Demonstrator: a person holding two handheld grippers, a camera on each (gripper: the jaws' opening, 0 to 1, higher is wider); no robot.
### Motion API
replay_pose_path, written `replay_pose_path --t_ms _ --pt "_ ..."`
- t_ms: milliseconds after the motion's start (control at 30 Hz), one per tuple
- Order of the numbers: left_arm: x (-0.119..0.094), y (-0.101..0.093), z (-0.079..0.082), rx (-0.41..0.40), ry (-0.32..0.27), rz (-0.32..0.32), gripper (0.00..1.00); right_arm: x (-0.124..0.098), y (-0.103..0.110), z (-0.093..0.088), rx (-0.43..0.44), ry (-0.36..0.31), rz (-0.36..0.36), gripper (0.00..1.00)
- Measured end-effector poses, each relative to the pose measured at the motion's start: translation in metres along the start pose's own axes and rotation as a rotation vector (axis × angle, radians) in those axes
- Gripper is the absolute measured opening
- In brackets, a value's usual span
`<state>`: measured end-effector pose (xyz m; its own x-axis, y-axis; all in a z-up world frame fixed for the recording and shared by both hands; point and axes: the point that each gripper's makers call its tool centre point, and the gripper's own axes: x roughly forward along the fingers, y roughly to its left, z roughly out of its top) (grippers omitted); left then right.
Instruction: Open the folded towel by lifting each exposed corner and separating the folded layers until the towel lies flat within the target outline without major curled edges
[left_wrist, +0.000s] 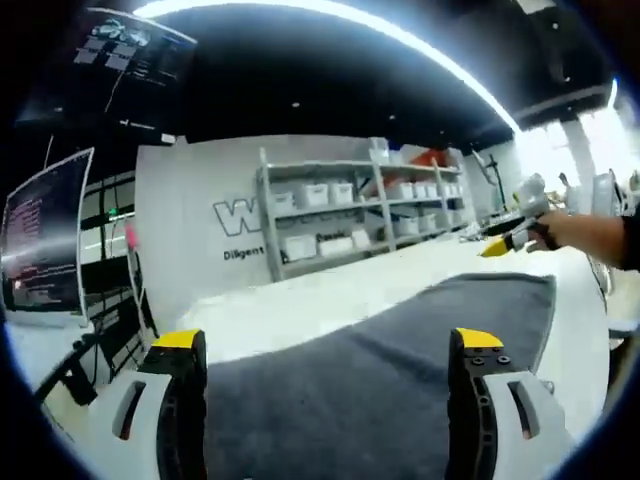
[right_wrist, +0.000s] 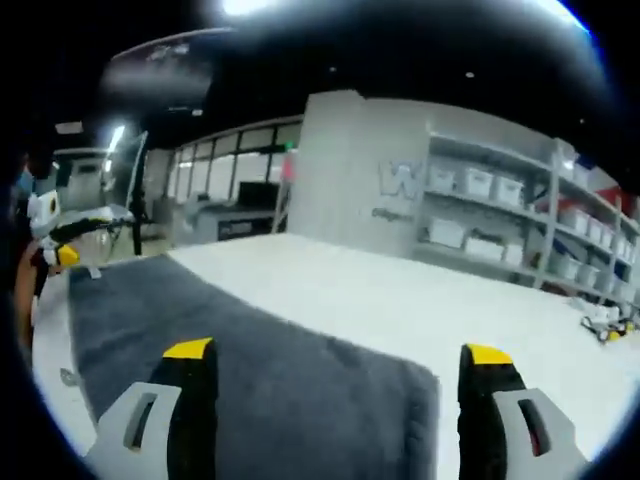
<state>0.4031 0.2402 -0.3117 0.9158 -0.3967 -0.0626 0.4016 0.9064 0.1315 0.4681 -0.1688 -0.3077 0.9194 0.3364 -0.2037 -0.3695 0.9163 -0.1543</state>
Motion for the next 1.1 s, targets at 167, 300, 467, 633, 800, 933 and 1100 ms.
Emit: replay_pose_path --t_ms 167,300,467,633,800,933,1100 --pt "-0.006 -0.008 -0.021 0.023 0.087 -0.01 1.0 -0.035 -0.029 -0.012 0.044 -0.001 -0.067 1.0" --pt "-0.013 -0.002 -0.02 0.01 0.131 -0.024 1.0 -0.057 -0.056 -0.022 0.063 0.01 -0.112 1.0" --pt "-0.012 0.036 -0.019 -0.014 0.178 0.023 1.0 -0.067 -0.098 -0.038 0.085 0.044 -0.164 1.0" --pt "0.004 0.075 -0.028 -0.031 0.229 0.08 1.0 -0.07 -0.127 -0.042 0.079 0.054 -0.192 1.0" --pt "0.032 0.103 -0.032 0.032 0.284 0.123 1.0 -0.062 -0.145 -0.03 0.09 0.034 -0.204 1.0" --pt "0.054 0.124 -0.033 -0.007 0.294 0.153 1.0 -0.052 -0.151 -0.022 0.077 0.03 -0.203 0.98" --pt "0.087 0.14 -0.05 -0.046 0.362 0.125 1.0 -0.032 -0.155 -0.006 0.046 0.024 -0.196 0.96"
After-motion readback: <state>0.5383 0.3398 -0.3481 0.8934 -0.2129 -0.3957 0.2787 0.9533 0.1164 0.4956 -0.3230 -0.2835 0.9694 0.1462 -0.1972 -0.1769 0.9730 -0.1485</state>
